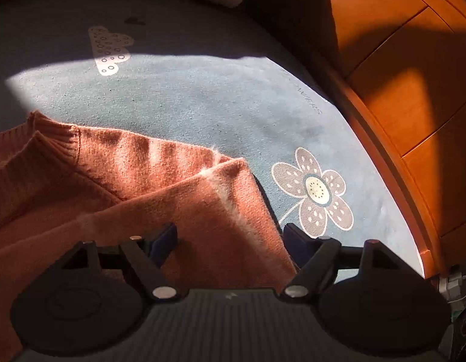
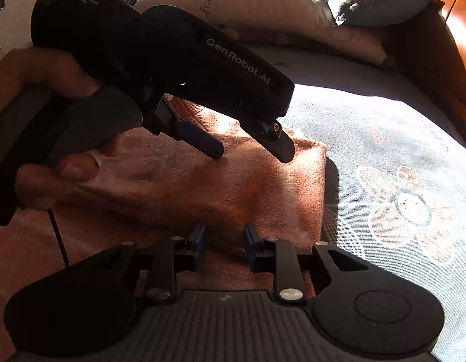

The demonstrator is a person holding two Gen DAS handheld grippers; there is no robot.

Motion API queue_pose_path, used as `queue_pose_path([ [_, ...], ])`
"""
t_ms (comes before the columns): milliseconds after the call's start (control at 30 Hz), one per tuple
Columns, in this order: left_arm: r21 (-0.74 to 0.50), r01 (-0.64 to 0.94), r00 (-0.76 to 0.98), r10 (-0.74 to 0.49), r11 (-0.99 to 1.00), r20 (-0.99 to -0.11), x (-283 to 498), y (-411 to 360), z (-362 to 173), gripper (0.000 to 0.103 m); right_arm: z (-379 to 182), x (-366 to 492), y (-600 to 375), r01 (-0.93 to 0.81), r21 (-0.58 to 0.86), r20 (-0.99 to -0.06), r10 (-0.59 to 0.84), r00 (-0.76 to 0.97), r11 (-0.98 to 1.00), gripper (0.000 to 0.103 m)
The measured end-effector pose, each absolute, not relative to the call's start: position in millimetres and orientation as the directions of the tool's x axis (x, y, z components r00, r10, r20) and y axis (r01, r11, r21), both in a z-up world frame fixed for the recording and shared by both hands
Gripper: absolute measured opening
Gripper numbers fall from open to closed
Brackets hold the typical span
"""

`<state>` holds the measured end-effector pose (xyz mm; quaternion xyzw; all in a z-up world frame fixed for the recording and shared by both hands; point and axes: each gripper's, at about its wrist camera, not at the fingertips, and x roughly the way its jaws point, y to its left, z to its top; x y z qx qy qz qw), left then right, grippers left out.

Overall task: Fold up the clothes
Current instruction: 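Fold the side edge inward with the left tool and open it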

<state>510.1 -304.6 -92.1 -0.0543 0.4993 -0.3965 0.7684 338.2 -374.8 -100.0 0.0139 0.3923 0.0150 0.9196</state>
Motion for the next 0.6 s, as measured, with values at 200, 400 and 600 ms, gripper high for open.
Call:
queue_pose_path([
  [200,-0.498,0.519,0.214,-0.670,0.694,-0.711,525,-293,-86,0.077,-97,350,-371,-0.005,0.054,-0.705,0.042,0.708,0.999,0.038],
  [400,-0.466,0.494,0.263,-0.637,0.734,-0.725,513,-263,-77,0.077,-97,349,-376,0.041,0.119,-0.721,0.058,0.690,0.992,0.046],
  [600,-0.270,0.611,0.358,-0.564,0.744,-0.744,466,-246,-69,0.077,-99,359,-383,0.068,0.124,-0.732,0.045,0.680,0.990,0.046],
])
